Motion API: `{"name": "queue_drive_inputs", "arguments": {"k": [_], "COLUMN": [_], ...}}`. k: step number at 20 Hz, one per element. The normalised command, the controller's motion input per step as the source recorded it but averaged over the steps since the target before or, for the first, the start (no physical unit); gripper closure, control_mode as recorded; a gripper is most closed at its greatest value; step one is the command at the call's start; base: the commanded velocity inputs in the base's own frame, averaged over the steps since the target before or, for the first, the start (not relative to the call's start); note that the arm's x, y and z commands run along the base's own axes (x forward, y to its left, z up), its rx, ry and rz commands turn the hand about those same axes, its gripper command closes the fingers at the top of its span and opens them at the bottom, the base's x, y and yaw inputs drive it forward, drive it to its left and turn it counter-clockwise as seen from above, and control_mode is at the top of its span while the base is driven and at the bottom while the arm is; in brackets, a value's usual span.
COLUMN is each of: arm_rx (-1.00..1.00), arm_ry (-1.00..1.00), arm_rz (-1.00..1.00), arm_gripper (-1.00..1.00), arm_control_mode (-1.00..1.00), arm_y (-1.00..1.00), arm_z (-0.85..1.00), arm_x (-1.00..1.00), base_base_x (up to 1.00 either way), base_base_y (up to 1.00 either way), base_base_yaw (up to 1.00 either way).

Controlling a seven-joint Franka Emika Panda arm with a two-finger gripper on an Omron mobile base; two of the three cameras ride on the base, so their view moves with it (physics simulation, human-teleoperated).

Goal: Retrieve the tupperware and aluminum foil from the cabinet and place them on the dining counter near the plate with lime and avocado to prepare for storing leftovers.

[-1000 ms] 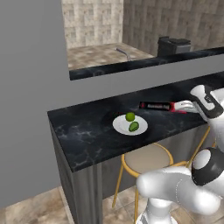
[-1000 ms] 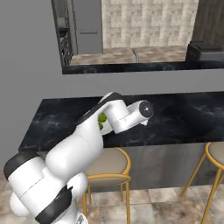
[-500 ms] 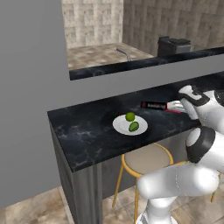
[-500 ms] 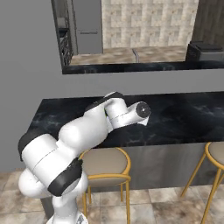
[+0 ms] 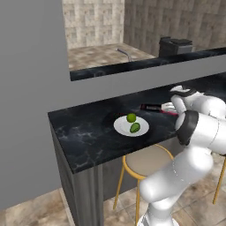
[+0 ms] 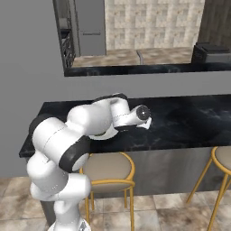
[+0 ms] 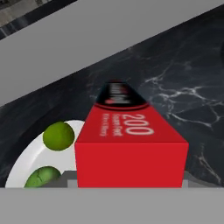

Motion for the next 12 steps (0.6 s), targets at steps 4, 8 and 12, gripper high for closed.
{"name": "queue_drive_inputs", "arguments": {"k": [4, 8, 12], "arm_rx": [0.0, 0.0, 0.0], "arm_ry": [0.03, 0.02, 0.03], "arm_rz": [-0.04, -0.04, -0.04], "arm_gripper": [1.0, 1.0, 1.0], "arm_control_mode": [-1.0, -1.0, -1.0], "arm_y": [0.0, 0.0, 0.0], "arm_z": [-0.38, -0.41, -0.43], "arm_x": [0.39, 0.26, 0.22], "base_base_x": [0.0, 0.0, 0.0], "base_base_y": [0.0, 0.0, 0.0], "base_base_yaw": [0.0, 0.0, 0.0]}}
